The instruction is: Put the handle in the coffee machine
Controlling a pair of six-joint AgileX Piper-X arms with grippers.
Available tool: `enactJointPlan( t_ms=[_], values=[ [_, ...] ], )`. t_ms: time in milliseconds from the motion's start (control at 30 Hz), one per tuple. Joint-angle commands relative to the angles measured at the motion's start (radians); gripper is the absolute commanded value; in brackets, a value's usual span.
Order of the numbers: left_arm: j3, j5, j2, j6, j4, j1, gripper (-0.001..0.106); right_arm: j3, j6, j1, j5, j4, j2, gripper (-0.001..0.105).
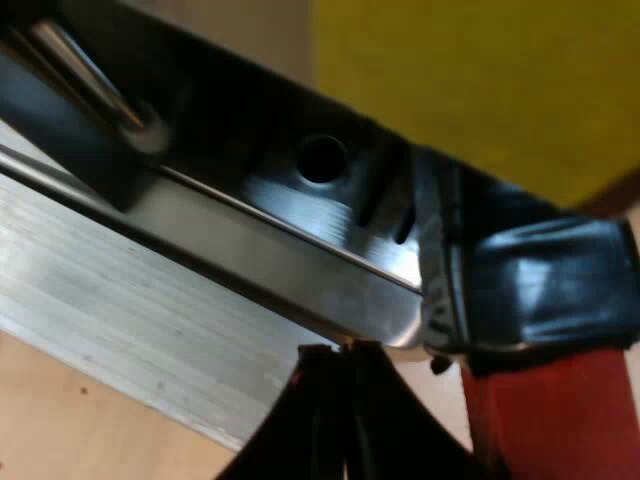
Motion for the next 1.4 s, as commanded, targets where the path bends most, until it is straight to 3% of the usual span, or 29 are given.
enactJointPlan(
  t_ms=[33,133,167,333,533,933,1400],
  values=[
    [-0.004,0.022,-0.012,-0.044,0.018,-0.034,0.000,-0.018,-0.017,-0.005,-0.027,-0.082,-0.033,0.038],
    [-0.004,0.026,-0.020,-0.051,0.026,-0.034,0.000,-0.018,-0.017,-0.005,-0.027,-0.082,-0.033,0.038],
    [-0.004,0.062,-0.037,-0.069,0.044,-0.034,0.000,-0.018,-0.017,-0.005,-0.027,-0.082,-0.033,0.038],
    [-0.004,0.100,-0.052,-0.154,0.046,-0.034,0.000,-0.012,-0.017,0.002,-0.024,-0.082,-0.033,0.038],
    [0.028,0.121,-0.052,-0.175,0.049,-0.036,0.000,0.017,-0.012,0.008,-0.022,-0.079,-0.044,0.038],
    [0.054,0.120,-0.079,-0.183,0.057,-0.036,0.000,0.162,-0.009,0.020,-0.014,-0.073,-0.132,0.038],
    [0.063,0.154,-0.108,-0.273,0.066,-0.036,0.000,0.311,-0.009,0.054,-0.016,-0.068,-0.274,0.038]
  ],
)
